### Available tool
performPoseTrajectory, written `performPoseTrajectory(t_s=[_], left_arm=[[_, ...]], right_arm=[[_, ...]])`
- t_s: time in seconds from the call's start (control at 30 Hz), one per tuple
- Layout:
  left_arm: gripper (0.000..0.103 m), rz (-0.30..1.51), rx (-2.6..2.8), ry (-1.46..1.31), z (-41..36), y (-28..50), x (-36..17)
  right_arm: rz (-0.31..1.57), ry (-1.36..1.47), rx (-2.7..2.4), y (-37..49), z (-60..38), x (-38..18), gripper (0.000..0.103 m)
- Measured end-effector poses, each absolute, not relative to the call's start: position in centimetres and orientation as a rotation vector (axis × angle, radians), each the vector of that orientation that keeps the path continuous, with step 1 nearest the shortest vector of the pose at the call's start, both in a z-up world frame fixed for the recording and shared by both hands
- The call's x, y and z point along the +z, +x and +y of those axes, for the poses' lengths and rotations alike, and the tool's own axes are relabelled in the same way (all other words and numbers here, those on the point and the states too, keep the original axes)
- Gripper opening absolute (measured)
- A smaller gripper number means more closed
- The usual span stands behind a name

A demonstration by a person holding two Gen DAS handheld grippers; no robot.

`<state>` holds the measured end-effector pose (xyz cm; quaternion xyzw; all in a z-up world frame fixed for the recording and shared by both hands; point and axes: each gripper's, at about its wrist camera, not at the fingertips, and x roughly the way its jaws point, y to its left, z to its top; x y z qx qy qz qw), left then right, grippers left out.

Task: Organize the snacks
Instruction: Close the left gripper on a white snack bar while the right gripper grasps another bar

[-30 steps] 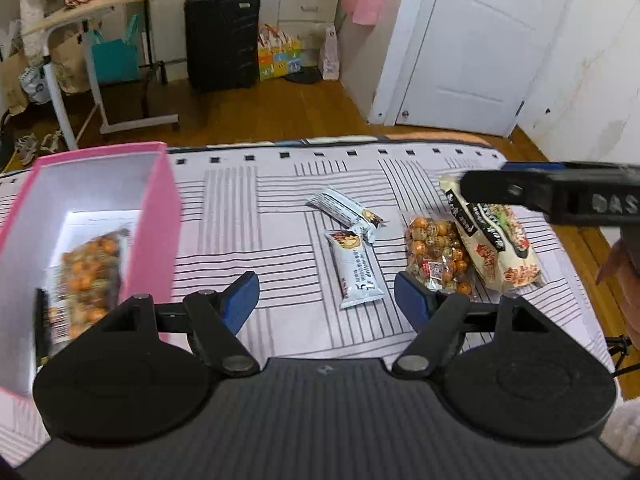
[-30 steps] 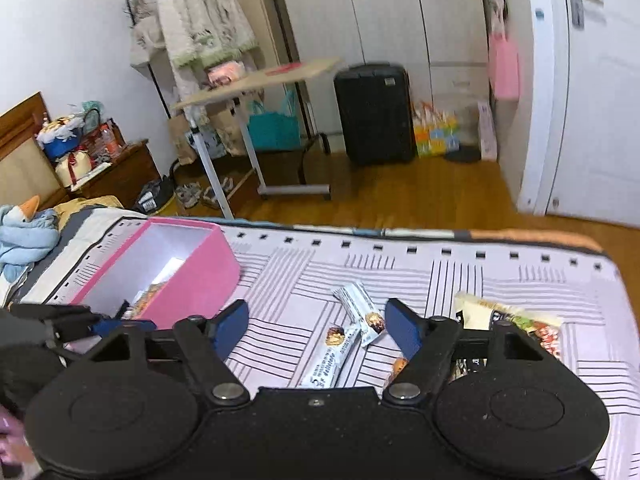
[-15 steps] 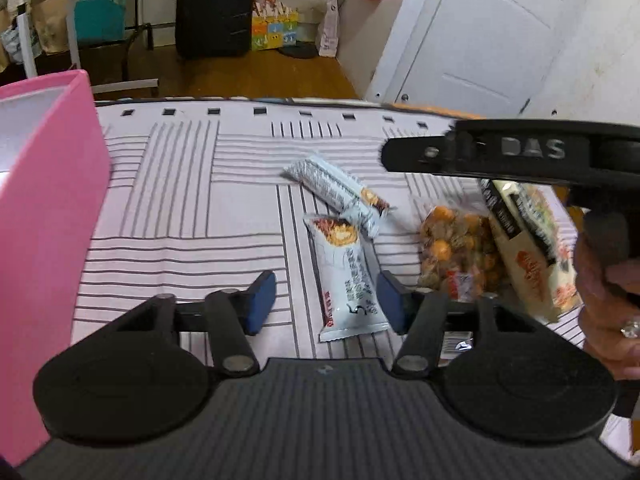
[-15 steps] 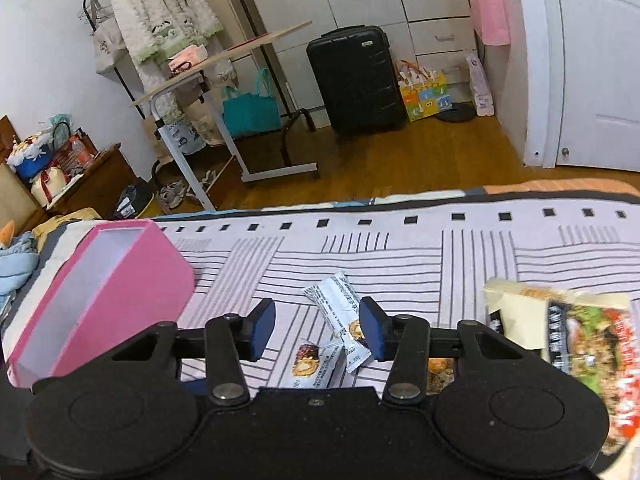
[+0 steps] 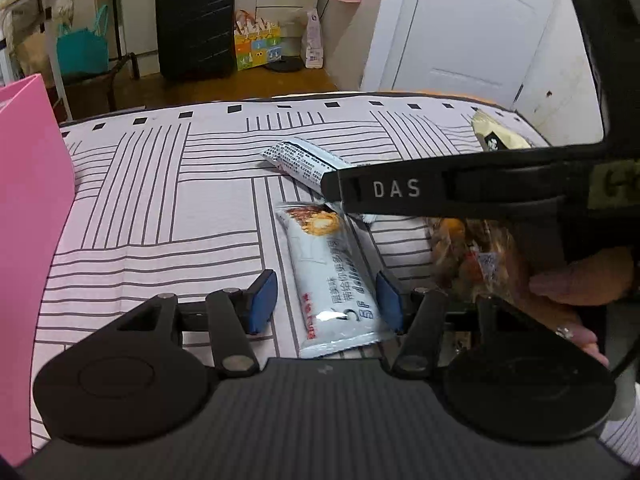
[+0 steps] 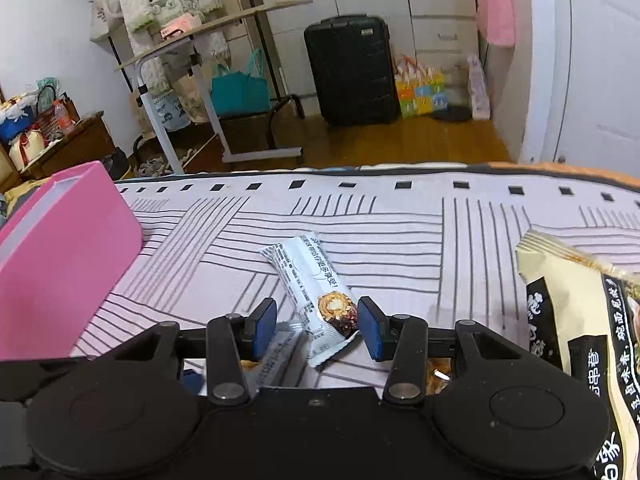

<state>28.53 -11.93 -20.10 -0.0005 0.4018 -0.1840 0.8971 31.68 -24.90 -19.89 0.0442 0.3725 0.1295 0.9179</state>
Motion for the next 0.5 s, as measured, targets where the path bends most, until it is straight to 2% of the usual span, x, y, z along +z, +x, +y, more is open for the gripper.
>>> performPoseTrajectory(t_s=[0.17, 0.23, 0.3, 0.37, 0.47, 0.5], left_arm=[[0.052, 0.819, -0.371, -0.002, -11.8, 28.7, -20.2], [0.050, 0.813, -0.369, -0.015, -11.6, 28.8, -20.4], [0.045, 0.812, -0.364, -0.019, -11.4, 28.9, -20.3], [0.031, 0.837, -0.347, -0.003, -11.3, 29.1, -20.1], [0.027, 0.942, -0.324, -0.042, -10.6, 29.3, -19.1], [0.027, 0.955, -0.325, -0.051, -10.3, 29.3, -18.9]], right_arm=[[0.756, 0.118, 0.273, 32.2, -25.5, -20.3, 0.052], [0.755, 0.102, 0.296, 32.2, -25.3, -20.5, 0.059], [0.757, 0.081, 0.311, 32.2, -25.0, -20.5, 0.060], [0.763, 0.073, 0.305, 32.0, -24.8, -20.4, 0.059], [0.789, 0.120, 0.314, 32.0, -25.0, -19.8, 0.044], [0.793, 0.124, 0.321, 32.0, -25.0, -19.7, 0.034]])
